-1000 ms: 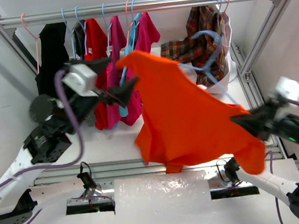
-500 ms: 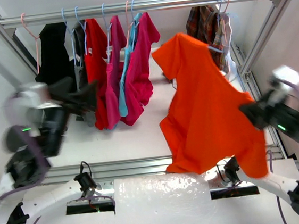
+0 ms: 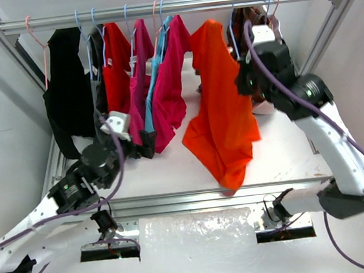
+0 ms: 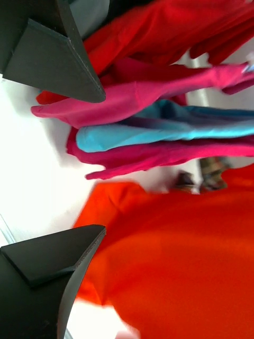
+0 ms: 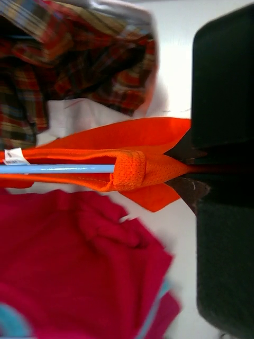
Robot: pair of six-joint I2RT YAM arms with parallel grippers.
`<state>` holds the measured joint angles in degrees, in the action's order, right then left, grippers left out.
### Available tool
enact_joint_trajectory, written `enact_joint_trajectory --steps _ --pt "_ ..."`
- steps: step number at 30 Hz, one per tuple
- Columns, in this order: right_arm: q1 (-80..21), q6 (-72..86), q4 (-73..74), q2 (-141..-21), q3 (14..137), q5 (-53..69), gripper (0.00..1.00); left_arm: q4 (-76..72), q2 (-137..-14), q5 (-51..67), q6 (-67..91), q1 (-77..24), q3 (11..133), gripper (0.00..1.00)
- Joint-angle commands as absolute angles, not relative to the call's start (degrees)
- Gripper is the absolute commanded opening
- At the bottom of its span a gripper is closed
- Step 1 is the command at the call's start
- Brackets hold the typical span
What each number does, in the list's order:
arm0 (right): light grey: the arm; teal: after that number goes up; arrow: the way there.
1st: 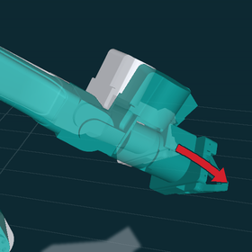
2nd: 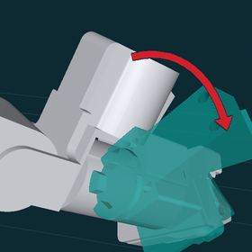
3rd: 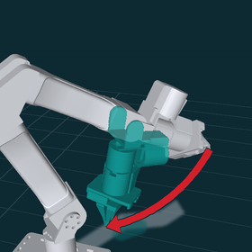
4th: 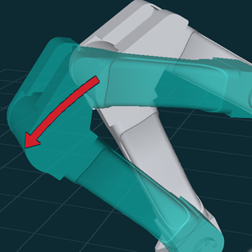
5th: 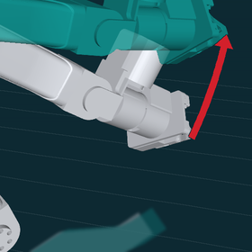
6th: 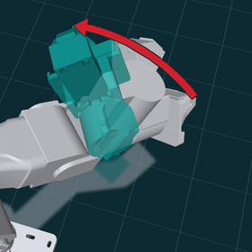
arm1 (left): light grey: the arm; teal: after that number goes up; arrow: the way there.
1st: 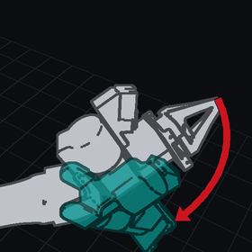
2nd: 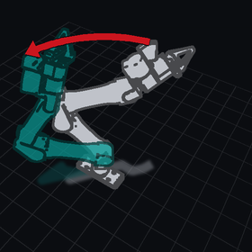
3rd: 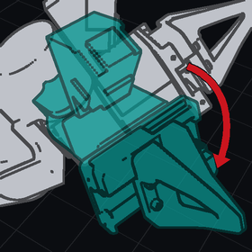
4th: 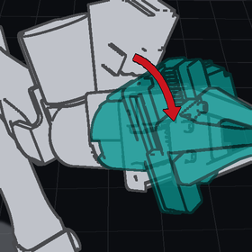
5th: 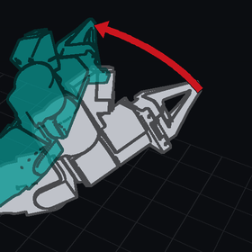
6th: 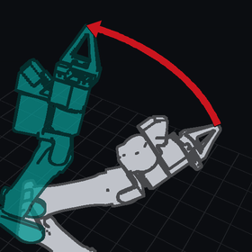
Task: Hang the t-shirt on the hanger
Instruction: Place the hanger at the clothesline.
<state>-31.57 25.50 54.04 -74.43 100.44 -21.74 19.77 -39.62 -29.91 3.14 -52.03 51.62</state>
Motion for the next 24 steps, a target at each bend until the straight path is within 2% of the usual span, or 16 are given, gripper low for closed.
enact_joint_trajectory --steps 1,5,9,15,20,24 --pt "-28.7 31.4 45.6 -78.6 108.2 -22.2 0.0 15.8 -35.7 -31.8 3.7 -51.5 51.5 0.98" --pt "-26.3 34.1 44.3 -82.7 107.2 -17.2 0.0 15.3 -34.1 -32.1 3.3 -51.2 50.5 0.99" --pt "-26.7 36.0 38.9 -81.6 98.7 -14.3 0.0 15.6 -34.4 -33.1 2.8 -50.7 50.3 1.0" --pt "-32.7 36.0 32.5 -77.1 85.9 -17.1 0.0 16.7 -35.6 -32.3 3.6 -49.5 50.4 1.0" --pt "-33.3 34.3 32.6 -79.2 85.4 -14.8 0.0 17.5 -35.9 -37.0 6.6 -48.8 50.6 1.0" --pt "-33.3 30.8 33.6 -81.1 86.8 -15.5 0.0 20.2 -41.1 -39.0 9.0 -47.4 52.7 1.0"
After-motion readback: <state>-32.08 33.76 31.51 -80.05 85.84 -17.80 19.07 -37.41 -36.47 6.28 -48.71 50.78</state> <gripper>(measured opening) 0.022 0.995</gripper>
